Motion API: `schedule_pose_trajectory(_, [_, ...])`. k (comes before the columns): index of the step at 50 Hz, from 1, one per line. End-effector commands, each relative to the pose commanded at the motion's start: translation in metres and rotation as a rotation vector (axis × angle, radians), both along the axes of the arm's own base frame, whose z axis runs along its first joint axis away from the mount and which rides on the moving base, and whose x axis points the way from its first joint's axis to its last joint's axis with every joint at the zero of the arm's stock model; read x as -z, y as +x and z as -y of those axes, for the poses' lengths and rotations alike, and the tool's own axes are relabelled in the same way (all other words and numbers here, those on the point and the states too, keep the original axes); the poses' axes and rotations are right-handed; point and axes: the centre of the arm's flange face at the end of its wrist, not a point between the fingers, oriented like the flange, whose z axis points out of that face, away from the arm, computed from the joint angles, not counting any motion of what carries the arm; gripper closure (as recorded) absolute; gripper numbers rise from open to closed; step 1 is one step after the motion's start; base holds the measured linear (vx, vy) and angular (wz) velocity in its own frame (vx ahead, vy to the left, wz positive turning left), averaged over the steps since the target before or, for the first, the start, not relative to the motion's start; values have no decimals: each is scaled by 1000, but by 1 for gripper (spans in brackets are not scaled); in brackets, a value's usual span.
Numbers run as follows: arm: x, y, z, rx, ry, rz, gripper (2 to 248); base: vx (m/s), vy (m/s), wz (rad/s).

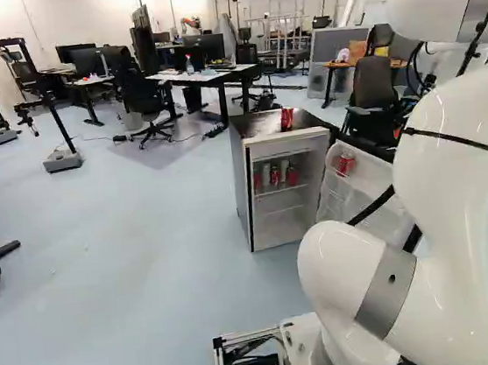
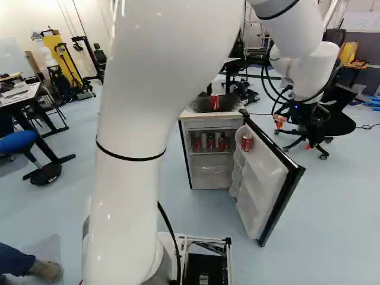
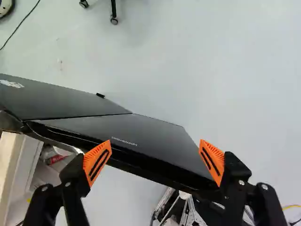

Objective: Grab a drink from the fridge

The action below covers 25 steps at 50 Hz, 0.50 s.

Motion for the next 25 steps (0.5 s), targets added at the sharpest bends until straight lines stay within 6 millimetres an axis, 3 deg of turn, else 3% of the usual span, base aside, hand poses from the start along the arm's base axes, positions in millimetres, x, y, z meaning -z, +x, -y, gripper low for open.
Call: schedule_pose_trajectory(25, [40, 17, 47, 11, 65, -37, 3, 0, 0, 0])
